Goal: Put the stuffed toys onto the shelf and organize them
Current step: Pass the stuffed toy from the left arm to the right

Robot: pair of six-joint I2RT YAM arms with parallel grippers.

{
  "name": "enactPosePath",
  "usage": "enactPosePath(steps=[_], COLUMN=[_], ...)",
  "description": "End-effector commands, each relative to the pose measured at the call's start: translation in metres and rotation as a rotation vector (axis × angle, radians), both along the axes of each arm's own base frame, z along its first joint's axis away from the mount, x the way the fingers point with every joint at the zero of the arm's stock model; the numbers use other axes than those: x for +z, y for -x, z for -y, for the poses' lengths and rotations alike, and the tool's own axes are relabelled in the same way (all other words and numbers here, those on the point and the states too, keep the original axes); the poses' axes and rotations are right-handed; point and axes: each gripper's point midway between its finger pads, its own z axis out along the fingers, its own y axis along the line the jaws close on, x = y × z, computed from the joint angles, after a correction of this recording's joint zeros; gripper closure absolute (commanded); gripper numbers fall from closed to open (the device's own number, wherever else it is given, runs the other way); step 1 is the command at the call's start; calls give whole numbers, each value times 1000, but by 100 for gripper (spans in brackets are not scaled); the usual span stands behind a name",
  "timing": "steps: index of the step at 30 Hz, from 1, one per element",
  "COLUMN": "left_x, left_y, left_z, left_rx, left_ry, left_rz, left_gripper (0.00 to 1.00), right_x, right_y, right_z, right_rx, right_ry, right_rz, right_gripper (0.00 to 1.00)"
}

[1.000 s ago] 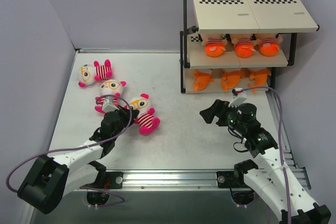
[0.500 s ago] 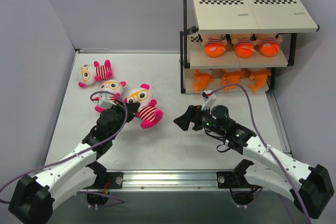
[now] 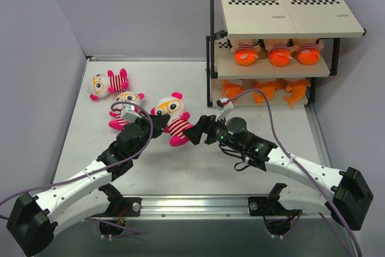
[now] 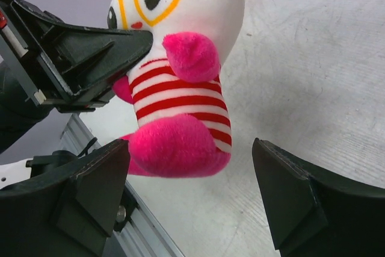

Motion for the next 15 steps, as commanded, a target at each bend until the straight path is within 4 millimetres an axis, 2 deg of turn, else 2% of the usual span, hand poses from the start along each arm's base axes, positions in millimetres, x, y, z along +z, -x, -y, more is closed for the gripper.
enactPosePath(steps=[1,7,15], left_x=[37,49,75], left_y=[-5,-3,1], left_z=[4,16,28], left_rx=[24,-6,-44], left_ry=[11,-14,-51], left_rz=[83,126,218], left_gripper=[97,97,96], right_x=[41,43,40], right_y=[-14,-19,-27], right_z=[-11,-13,-13], right_rx=[-32,-47,-65], right_ry=[-83,-64,-12], right_rz=[87,95,100], right_gripper=[16,18,32])
